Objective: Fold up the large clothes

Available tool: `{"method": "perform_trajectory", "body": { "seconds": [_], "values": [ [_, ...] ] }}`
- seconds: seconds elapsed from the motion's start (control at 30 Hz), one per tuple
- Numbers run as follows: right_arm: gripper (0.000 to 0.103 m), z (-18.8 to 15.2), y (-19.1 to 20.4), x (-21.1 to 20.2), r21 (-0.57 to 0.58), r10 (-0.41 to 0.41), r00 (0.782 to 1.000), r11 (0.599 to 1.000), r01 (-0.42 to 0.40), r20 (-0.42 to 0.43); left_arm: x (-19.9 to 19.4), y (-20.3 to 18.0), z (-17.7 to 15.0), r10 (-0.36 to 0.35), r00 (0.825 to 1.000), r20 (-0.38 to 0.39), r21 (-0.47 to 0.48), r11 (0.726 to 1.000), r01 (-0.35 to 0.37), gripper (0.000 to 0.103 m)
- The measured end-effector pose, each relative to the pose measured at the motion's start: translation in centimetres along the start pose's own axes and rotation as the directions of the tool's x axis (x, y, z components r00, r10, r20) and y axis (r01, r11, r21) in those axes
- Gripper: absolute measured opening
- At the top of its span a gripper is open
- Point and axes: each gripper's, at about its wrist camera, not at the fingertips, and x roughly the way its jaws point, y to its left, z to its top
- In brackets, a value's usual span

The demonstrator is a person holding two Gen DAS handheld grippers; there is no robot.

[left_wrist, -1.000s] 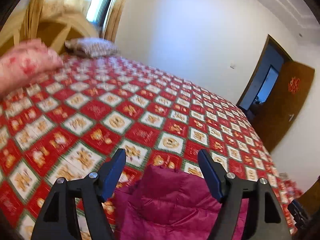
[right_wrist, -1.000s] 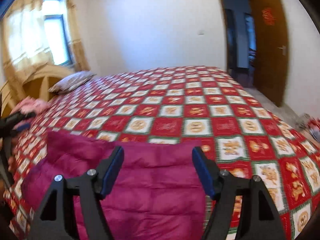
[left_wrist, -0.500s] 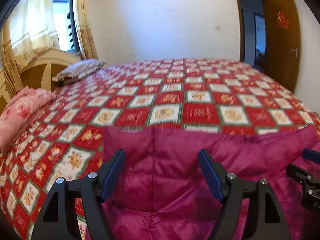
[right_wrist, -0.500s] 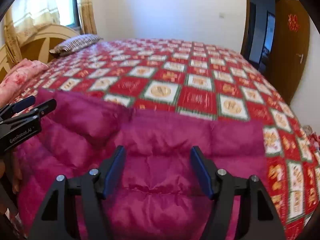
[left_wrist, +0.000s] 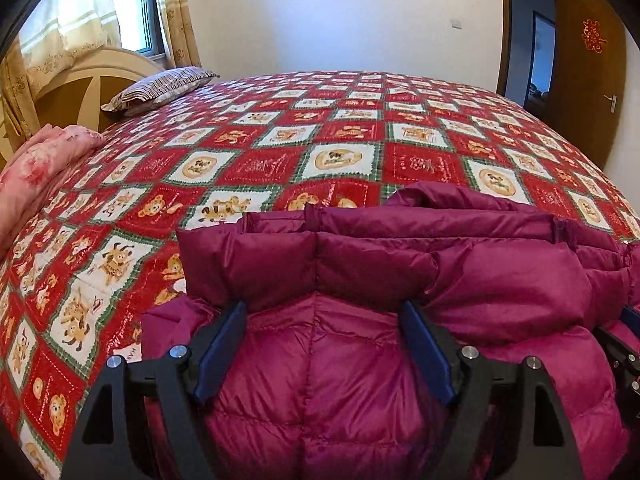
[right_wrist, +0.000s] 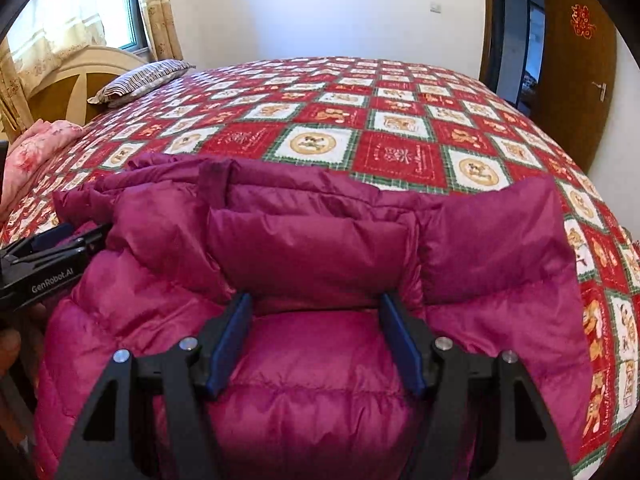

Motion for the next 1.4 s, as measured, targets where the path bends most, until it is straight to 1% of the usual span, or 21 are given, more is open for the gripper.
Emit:
{"method": "perform_trajectory", "body": {
  "seconds": [0.27,0.83,1.0,1.07,1.17,1.2,1.23,1.27,1.3,1.33,1.4],
  "values": [
    [0.071,-0.1,0.1,0.5,0.003,-0.001,1.0,1.0,0.001,-0.02,0.7,-0.1,0.0,0.006,1.0,-0.029,0.002,1.0,-0.006,0.083],
    [0.072,0.0,0.1,0.8,0.0,-0.009,1.0,1.0,0.009,-0.026,0.9,-0.2,-0.1,0.011,0.999,-0.037,0.005,1.0,-0.011,0.083],
    [0.073,0.0,0.1,0.9,-0.002,-0.017,0.999,1.0,0.017,-0.028,0.9,0.1,0.1,0.0,0.999,-0.052,0.001,1.0,0.0,0.084],
    [0.074,0.0,0.2,1.0,-0.011,-0.028,0.999,1.0,0.027,-0.03,-0.2,0.7,0.3,0.001,0.998,-0.065,-0.01,1.0,-0.002,0.083],
    [0.074,0.1,0.2,0.3,-0.019,-0.035,0.999,0.999,0.035,-0.037,-4.2,2.4,0.2,-0.015,1.0,-0.025,-0.052,0.999,0.014,0.083],
    [0.074,0.1,0.2,-0.7,-0.008,-0.05,0.998,0.999,0.05,-0.024,-6.5,3.6,-0.4,-0.026,1.0,-0.002,-0.073,0.997,0.026,0.083],
    [0.074,-0.2,0.2,-2.3,0.02,-0.046,0.999,0.999,0.046,0.008,-7.6,4.1,-1.0,-0.035,0.999,0.01,-0.084,0.996,0.036,0.083],
    [0.074,-0.6,0.4,-3.9,0.04,-0.022,0.999,0.999,0.021,0.039,-8.9,5.0,-2.0,-0.049,0.999,0.018,-0.093,0.994,0.05,0.083],
    [0.074,-1.0,0.8,-5.0,0.043,-0.002,0.998,0.999,0.0,0.056,-10.0,6.1,-3.8,-0.052,0.999,0.017,-0.104,0.993,0.053,0.083],
    [0.074,-1.6,1.5,-6.5,0.029,0.013,0.997,0.999,-0.015,0.08,-10.4,6.6,-4.8,-0.048,0.999,0.009,-0.111,0.993,0.048,0.083],
    [0.077,-2.8,3.0,-8.4,-0.012,0.019,0.993,1.0,-0.018,0.116,-10.3,8.0,-7.9,-0.056,0.998,-0.042,-0.15,0.987,0.049,0.083]
  ]
}}
